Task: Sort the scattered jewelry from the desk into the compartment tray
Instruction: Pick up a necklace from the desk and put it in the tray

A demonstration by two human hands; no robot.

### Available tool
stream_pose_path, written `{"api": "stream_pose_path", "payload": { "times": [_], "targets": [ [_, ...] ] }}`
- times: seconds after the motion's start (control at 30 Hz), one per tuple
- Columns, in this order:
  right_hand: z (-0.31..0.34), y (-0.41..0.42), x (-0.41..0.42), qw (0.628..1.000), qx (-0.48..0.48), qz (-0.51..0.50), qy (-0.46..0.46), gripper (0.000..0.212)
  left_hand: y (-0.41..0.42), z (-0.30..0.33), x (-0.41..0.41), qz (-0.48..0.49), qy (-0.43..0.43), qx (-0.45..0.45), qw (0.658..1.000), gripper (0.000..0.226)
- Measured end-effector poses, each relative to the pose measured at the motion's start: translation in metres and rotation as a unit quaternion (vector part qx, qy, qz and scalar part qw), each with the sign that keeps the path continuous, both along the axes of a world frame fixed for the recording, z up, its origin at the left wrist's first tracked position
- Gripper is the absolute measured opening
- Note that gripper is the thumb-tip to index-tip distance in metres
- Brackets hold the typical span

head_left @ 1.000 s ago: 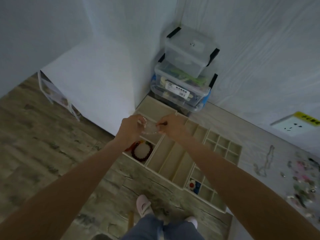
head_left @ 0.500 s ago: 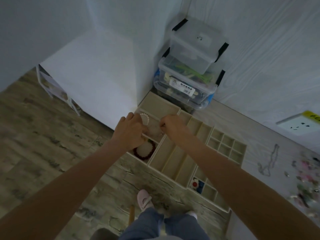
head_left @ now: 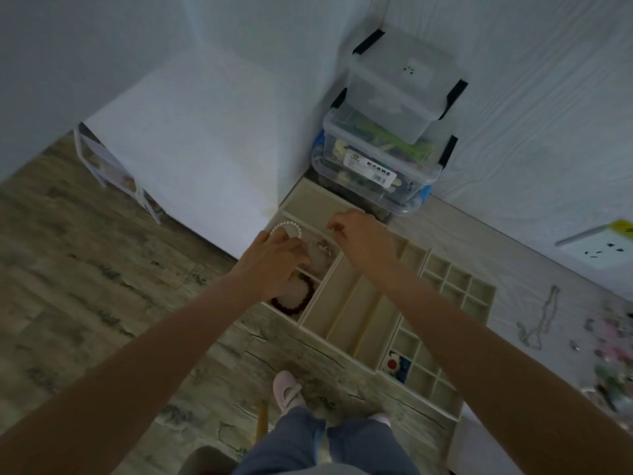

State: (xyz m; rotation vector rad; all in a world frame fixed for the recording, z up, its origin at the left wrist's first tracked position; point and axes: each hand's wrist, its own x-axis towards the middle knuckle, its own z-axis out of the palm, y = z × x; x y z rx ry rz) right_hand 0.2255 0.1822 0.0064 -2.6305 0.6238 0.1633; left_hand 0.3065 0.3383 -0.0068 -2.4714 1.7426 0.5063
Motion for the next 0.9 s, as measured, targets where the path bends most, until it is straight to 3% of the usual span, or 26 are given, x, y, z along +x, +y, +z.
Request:
{"api": "stream_pose_path", "payload": {
  "times": [0.2, 0.43, 0.8, 0.9],
  "targets": [
    [-0.007, 0.008, -0.009, 0.997, -0.01, 0.028, 0.07, 0.024, 0.005, 0.003, 0.003, -0.042, -0.014, 0.022, 0.999, 0.046],
    [-0.017, 0.023, 0.004, 0.98, -0.162, 0.056, 0.103, 0.016, 0.003, 0.001, 0.003, -0.057, -0.03, 0.026, 0.998, 0.045],
    [-0.018, 0.017, 0.011, 0.988, -0.153, -0.01, 0.02, 0.018, 0.002, 0.0, 0.007, -0.059, -0.022, 0.03, 0.998, 0.044],
    [-0.015, 0.014, 0.002, 0.991, -0.127, 0.026, 0.03, 0.023, 0.002, -0.001, 0.008, -0.061, -0.022, 0.026, 0.998, 0.044]
  ]
}}
